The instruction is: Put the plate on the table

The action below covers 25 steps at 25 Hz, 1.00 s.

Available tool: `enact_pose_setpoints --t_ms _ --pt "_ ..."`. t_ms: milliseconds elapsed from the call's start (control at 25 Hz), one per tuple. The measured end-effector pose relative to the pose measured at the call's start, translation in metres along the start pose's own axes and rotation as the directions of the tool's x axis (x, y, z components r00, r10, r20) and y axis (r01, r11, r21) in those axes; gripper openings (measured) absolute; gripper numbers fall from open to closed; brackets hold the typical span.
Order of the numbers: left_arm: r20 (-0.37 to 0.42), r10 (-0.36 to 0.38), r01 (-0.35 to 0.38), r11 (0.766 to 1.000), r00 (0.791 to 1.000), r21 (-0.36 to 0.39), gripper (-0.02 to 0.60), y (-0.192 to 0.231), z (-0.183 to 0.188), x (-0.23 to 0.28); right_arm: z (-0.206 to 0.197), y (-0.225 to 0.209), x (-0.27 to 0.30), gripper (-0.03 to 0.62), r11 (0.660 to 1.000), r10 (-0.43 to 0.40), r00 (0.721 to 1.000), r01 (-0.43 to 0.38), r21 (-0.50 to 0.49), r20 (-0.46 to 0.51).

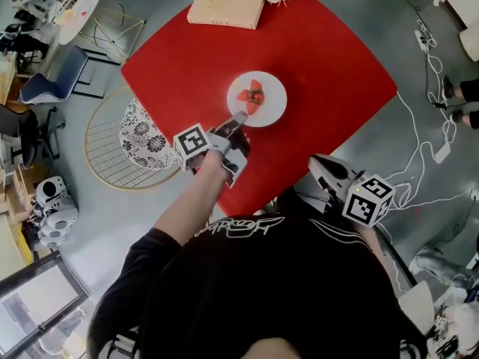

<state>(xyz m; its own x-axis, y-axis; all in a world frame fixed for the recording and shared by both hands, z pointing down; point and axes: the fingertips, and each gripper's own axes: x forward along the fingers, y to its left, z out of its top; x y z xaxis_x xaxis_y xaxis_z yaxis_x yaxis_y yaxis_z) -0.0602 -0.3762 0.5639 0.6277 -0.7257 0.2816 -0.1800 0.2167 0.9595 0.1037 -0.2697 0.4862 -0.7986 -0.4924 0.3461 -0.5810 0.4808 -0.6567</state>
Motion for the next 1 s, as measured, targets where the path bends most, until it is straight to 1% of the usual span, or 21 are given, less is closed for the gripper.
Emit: enact_pose_setpoints --t_ms 520,800,1000 --pt "0.001 0.089 -0.089 0.996 0.996 -0.018 0.017 0.023 0.007 0.005 -0.003 -0.004 0.002 0.008 1.000 -0.003 1.000 0.003 0.009 -0.013" --pt "-0.004 0.101 -0.101 0.994 0.995 -0.031 0.017 0.028 0.006 0.005 -0.009 -0.002 0.002 0.008 1.000 0.009 1.000 -0.008 0.026 -0.010" --pt "-0.012 0.103 -0.104 0.993 0.995 -0.049 0.017 0.030 0.006 0.005 -0.009 -0.001 0.004 0.008 1.000 0.006 1.000 -0.006 0.016 -0.016"
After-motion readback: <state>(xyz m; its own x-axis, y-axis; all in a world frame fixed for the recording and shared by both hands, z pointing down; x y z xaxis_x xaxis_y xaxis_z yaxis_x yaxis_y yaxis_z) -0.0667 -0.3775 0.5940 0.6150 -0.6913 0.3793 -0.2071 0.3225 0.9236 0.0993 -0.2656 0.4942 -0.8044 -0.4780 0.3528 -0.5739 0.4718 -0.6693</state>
